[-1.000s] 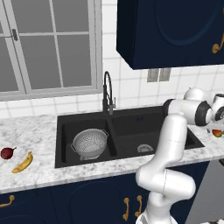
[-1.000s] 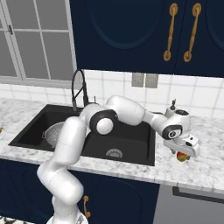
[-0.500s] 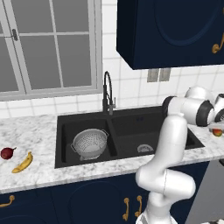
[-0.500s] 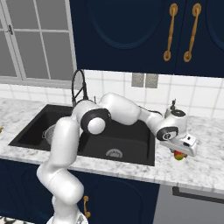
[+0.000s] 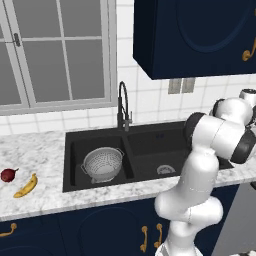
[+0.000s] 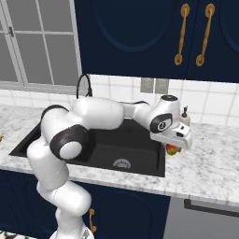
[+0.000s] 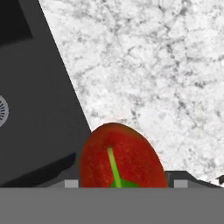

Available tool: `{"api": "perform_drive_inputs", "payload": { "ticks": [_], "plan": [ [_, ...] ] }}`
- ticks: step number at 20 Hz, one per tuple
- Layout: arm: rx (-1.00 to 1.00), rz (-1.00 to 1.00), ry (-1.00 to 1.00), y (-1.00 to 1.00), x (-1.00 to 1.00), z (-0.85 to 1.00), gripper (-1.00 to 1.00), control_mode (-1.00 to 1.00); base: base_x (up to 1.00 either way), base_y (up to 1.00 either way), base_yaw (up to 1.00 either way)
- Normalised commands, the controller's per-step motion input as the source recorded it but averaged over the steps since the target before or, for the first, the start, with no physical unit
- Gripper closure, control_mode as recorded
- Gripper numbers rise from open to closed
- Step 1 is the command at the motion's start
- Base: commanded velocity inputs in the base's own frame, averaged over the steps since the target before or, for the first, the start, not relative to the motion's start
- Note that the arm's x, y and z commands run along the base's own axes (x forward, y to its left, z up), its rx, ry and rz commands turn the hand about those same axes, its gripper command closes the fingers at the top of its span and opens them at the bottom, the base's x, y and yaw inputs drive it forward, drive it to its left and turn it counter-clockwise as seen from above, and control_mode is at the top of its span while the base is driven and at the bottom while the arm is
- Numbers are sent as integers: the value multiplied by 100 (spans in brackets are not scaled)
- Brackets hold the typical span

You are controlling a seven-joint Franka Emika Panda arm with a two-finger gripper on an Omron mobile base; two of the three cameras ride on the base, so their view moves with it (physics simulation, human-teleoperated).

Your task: Put the colander in the sink, put the pear, mango, banana in the colander, and turn on the sink faucet and pour water over the colander.

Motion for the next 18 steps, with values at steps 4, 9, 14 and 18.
{"api": "perform_drive_inputs", "payload": {
  "ticks": [4,9,14,18],
  "plan": [
    [0,5,0,100,-30,80,100,-100,0,0,0],
    [0,3,-1,100,-18,67,100,-100,0,0,0],
    [0,2,-9,100,-15,49,100,-100,0,0,0],
    [0,0,-26,100,-20,34,100,-100,0,0,0]
  ]
}}
